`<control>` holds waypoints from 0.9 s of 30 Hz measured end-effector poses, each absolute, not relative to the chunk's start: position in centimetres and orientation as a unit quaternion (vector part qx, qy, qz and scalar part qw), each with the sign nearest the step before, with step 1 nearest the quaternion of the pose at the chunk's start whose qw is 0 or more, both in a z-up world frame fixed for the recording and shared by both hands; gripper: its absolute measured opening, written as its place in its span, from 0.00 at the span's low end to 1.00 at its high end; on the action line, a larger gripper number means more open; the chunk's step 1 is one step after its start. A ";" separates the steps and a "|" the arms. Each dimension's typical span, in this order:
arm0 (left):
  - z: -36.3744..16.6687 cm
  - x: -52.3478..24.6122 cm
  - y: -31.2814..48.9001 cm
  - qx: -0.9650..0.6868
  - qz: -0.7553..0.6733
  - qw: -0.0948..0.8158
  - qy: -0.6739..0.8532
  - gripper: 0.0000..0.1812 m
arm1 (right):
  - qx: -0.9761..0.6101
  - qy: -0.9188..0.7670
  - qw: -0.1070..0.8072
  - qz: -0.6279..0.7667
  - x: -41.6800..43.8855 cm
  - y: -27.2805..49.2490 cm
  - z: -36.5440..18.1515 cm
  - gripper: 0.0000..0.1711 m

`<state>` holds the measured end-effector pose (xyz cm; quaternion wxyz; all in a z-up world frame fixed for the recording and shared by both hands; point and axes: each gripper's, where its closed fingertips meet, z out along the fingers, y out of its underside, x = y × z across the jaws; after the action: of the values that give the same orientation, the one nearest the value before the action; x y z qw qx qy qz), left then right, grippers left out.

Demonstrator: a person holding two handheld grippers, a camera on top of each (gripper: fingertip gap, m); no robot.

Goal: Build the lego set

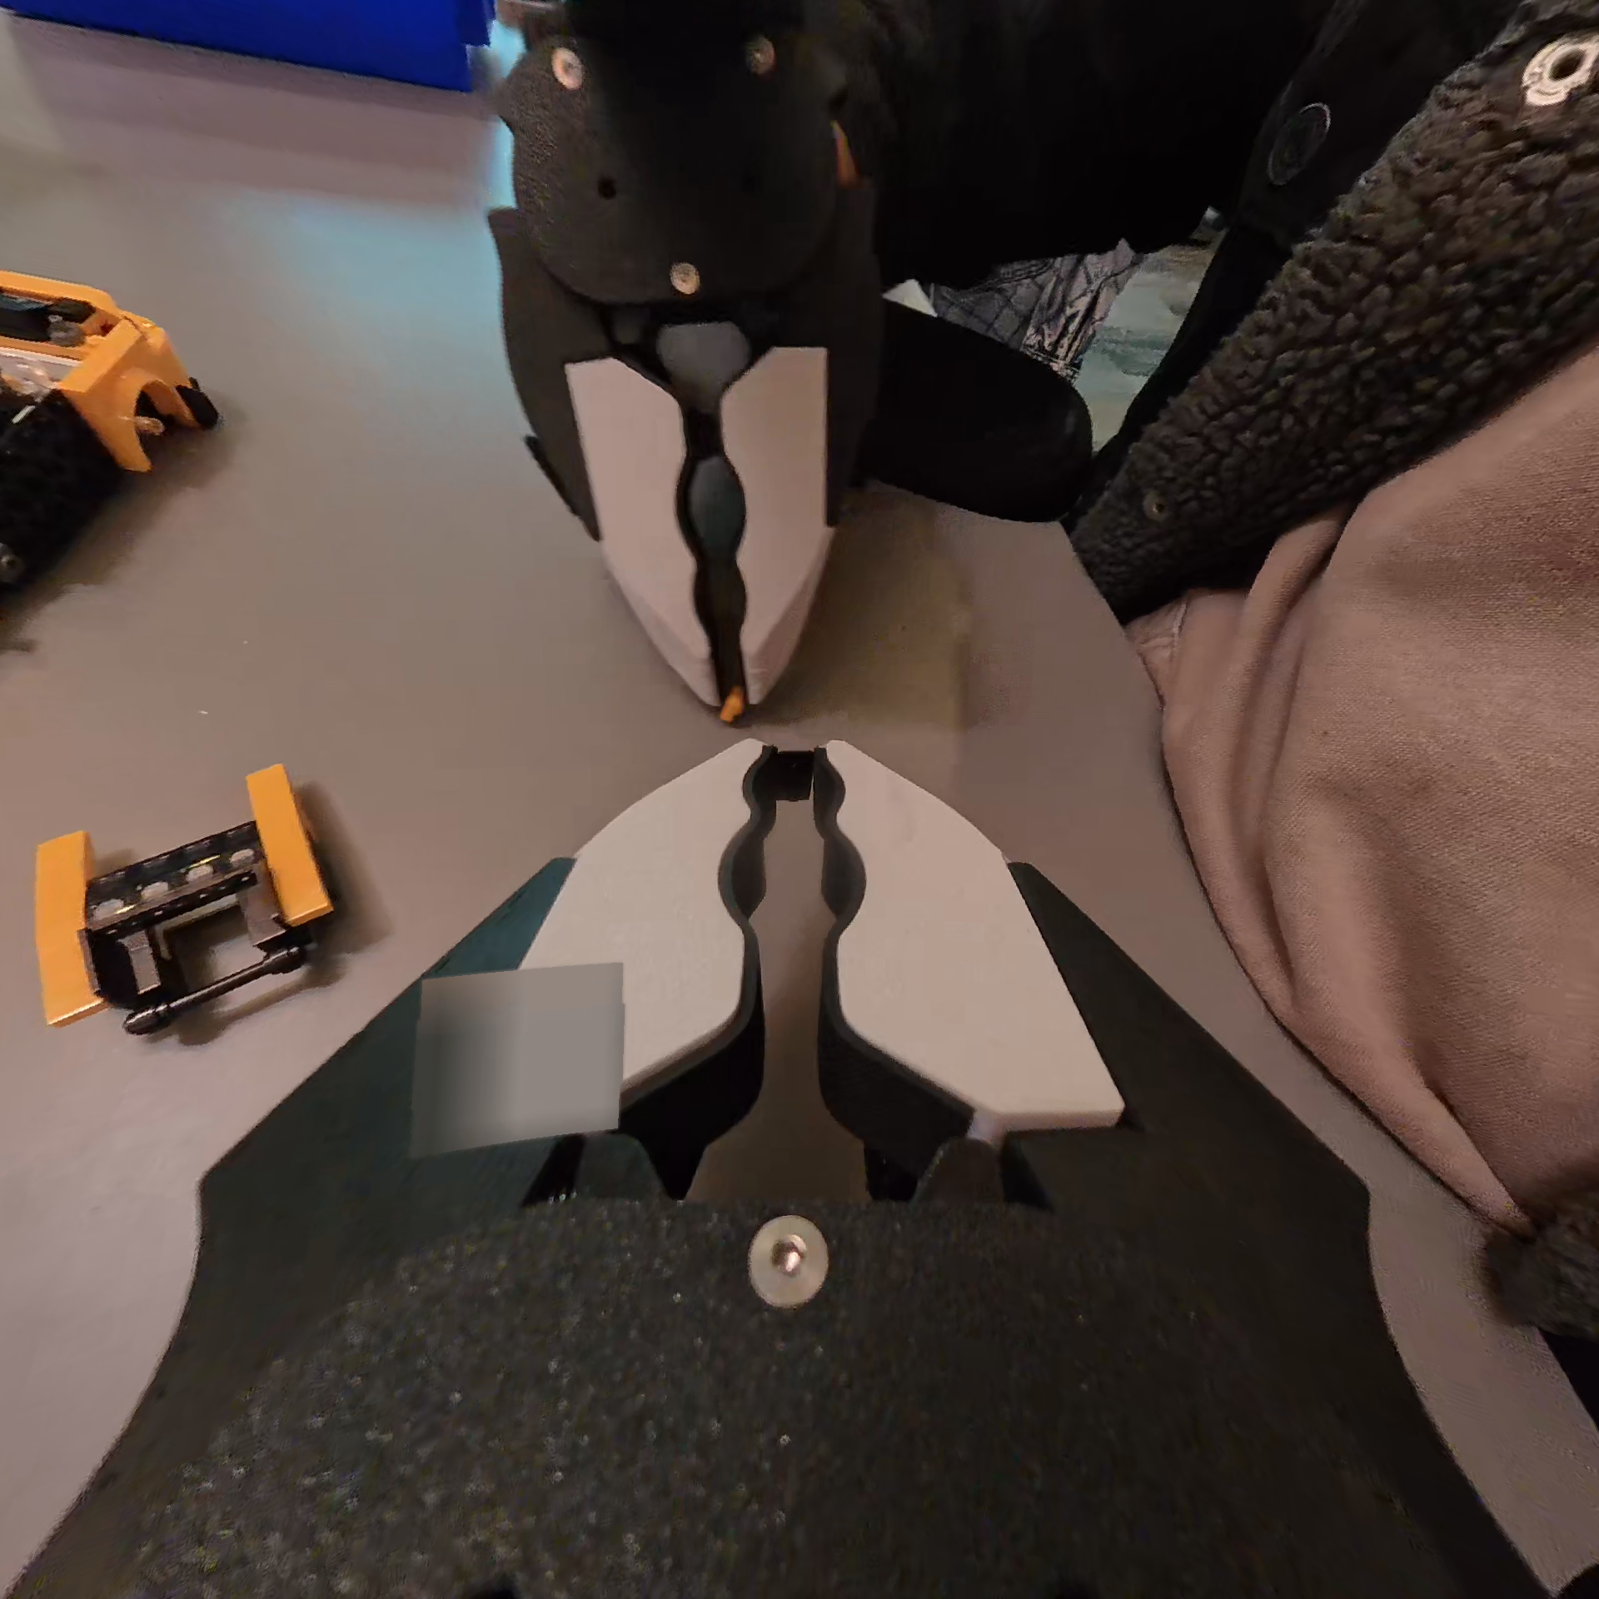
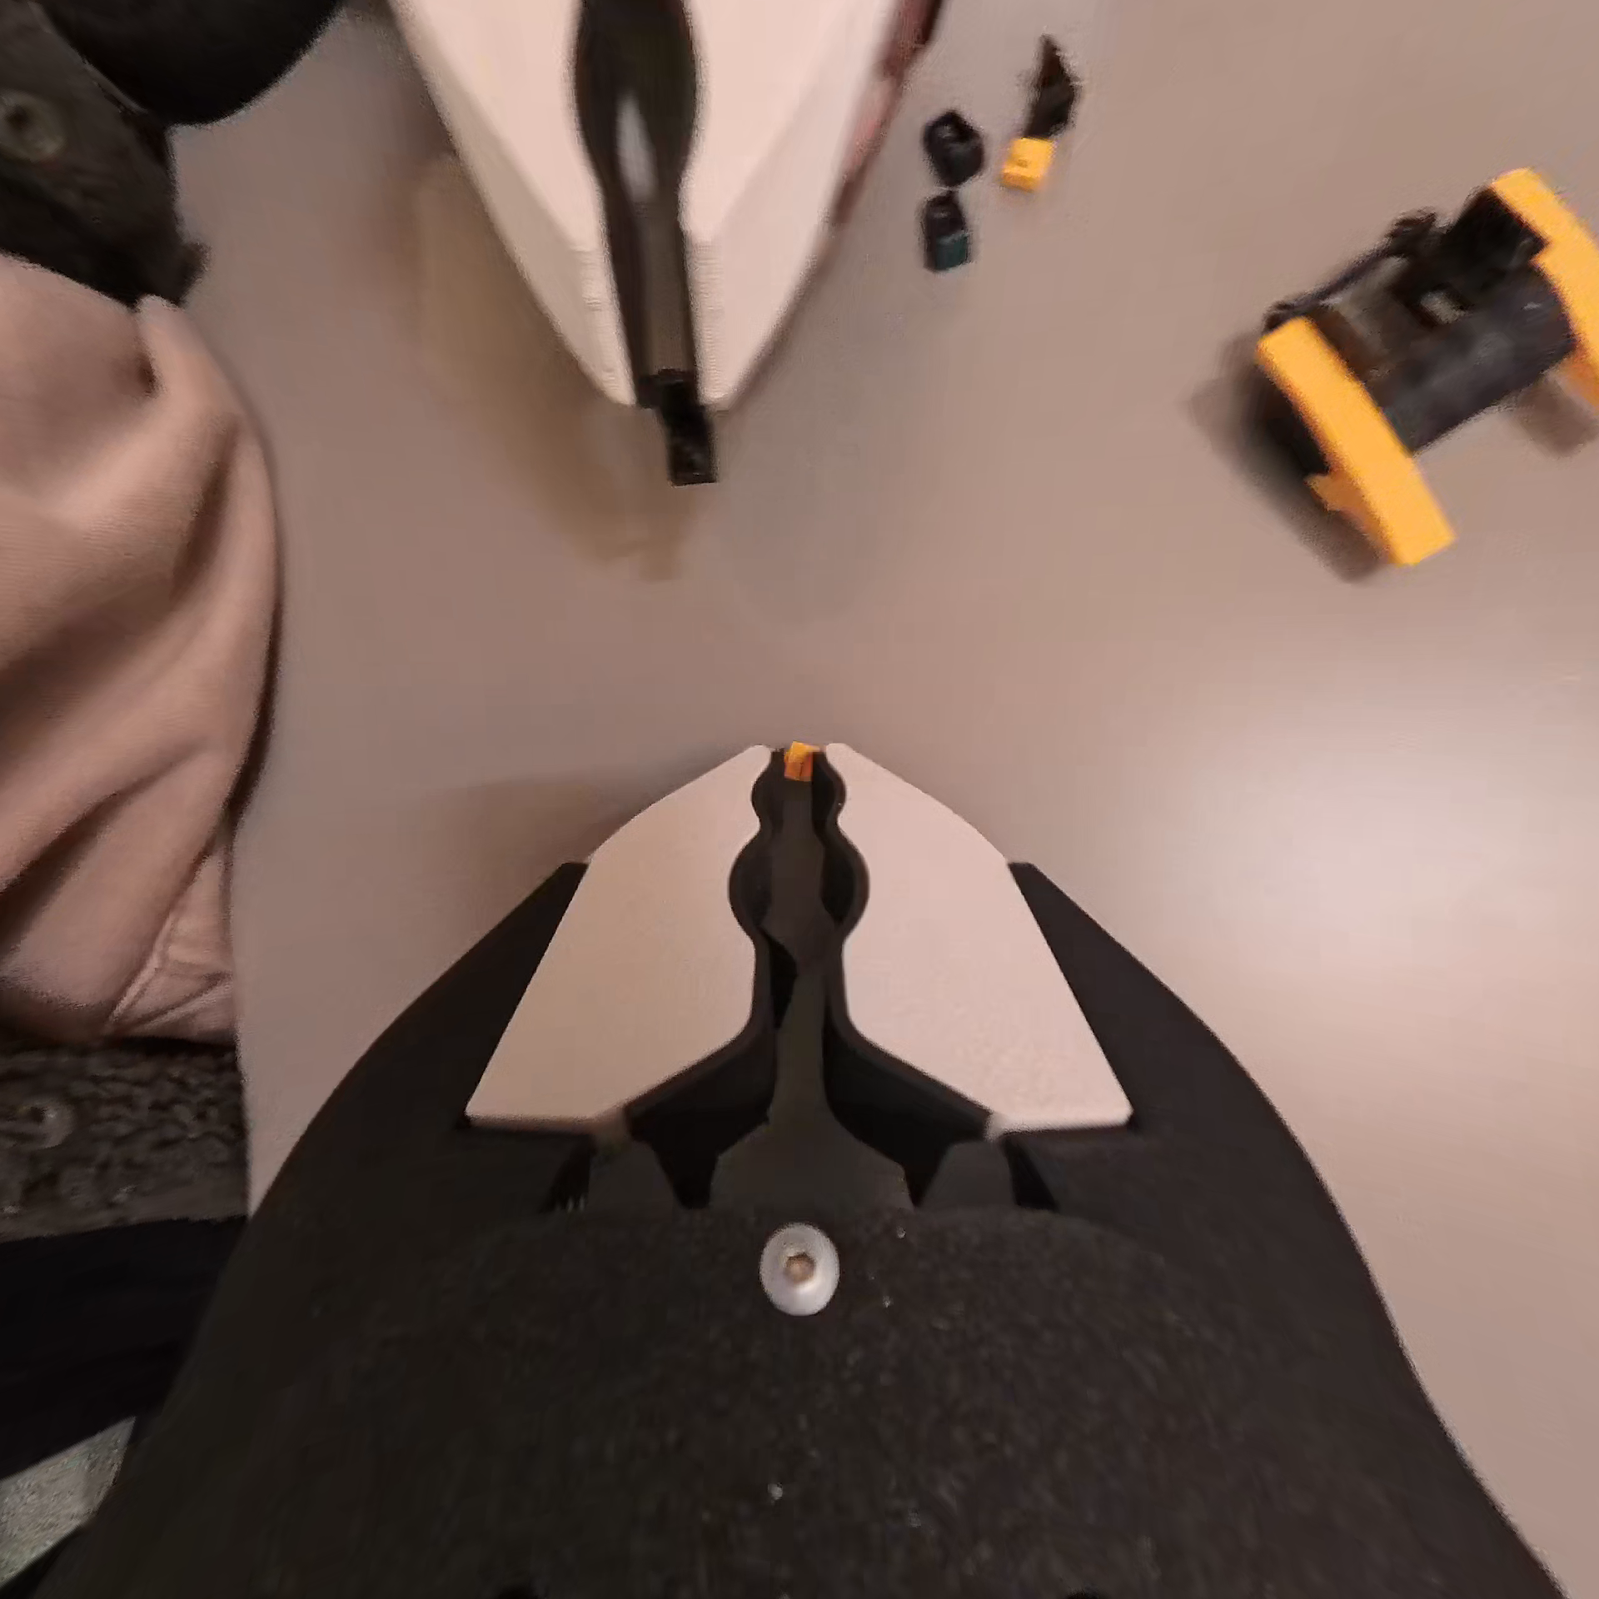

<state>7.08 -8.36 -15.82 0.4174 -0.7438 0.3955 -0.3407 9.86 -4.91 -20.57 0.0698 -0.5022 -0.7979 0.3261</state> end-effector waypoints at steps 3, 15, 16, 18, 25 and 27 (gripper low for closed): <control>-16.1 6.7 -8.1 -0.749 -0.332 0.419 0.390 0.04 | -0.514 -0.797 0.071 0.309 9.1 -3.1 -20.7 0.06; -16.3 5.3 -6.6 -0.766 -0.303 0.445 0.351 0.04 | -0.520 -0.780 0.134 0.321 8.9 -0.3 -19.6 0.07; -16.2 5.3 -6.5 -0.766 -0.300 0.448 0.349 0.04 | -0.501 -0.793 0.145 0.315 9.0 -0.7 -19.5 0.07; -16.0 5.3 -6.3 -0.765 -0.298 0.455 0.345 0.04 | -0.468 -0.817 0.160 0.296 9.3 -1.3 -19.9 0.08; -15.6 5.2 -6.1 -0.755 -0.285 0.480 0.345 0.04 | -0.422 -0.851 0.137 0.282 9.0 -1.6 -20.9 0.09; -15.3 5.3 -6.1 -0.746 -0.287 0.491 0.347 0.04 | -0.415 -0.857 0.125 0.278 8.8 -1.5 -21.0 0.08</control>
<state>5.29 -6.09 -15.28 0.4913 -0.7459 0.3466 -0.2866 8.79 -1.48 -21.04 0.1250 -0.4152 -0.8570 0.2782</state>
